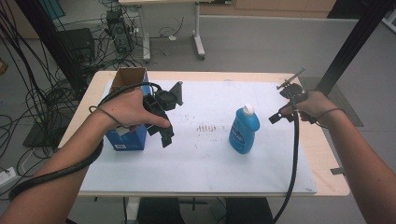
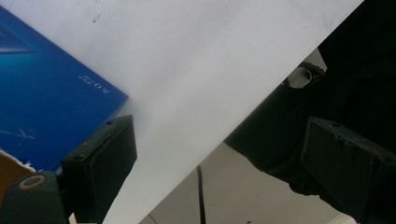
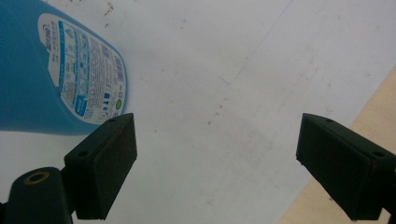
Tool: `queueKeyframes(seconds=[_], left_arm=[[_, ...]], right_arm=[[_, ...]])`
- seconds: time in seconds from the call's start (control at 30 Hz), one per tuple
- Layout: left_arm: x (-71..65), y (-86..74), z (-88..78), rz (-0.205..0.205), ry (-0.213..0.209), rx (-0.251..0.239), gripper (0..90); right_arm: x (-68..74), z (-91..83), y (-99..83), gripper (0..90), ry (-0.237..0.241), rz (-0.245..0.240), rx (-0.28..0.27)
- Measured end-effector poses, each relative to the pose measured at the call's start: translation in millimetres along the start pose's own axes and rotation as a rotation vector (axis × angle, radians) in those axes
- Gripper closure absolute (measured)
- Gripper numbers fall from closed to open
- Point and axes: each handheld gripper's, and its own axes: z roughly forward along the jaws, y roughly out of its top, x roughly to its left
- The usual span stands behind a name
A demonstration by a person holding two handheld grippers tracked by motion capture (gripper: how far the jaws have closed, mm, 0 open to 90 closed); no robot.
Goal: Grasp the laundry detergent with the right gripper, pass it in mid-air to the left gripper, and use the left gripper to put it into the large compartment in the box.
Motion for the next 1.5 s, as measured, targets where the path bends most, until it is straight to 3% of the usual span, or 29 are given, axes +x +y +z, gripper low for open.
queueKeyframes(seconds=[0.37, 0.47, 0.8, 1.0, 1.5], left_arm=[[2.5, 0.8, 0.0, -0.001, -0.006, 0.003, 10.6], [3.3, 1.6, 0.0, -0.001, -0.009, 0.002, 10.6], [3.8, 4.6, -1.9, 0.005, -0.007, 0.001, 10.6], [3.2, 5.6, -1.0, 0.014, -0.013, -0.002, 10.6], [4.2, 4.8, -1.4, 0.01, -0.01, -0.001, 10.6]], right_arm=[[4.5, 4.0, -27.2, 11.4, -0.003, 0.0, -0.085], [5.6, 4.2, -35.9, 11.1, 0.0, 0.015, -0.122], [13.6, 4.5, -63.4, 8.8, -0.005, 0.003, -0.225], [24.2, 12.5, -82.3, 8.1, 0.026, 0.0, -0.284], [37.9, 23.5, -101.6, 5.7, 0.064, -0.022, -0.375]])
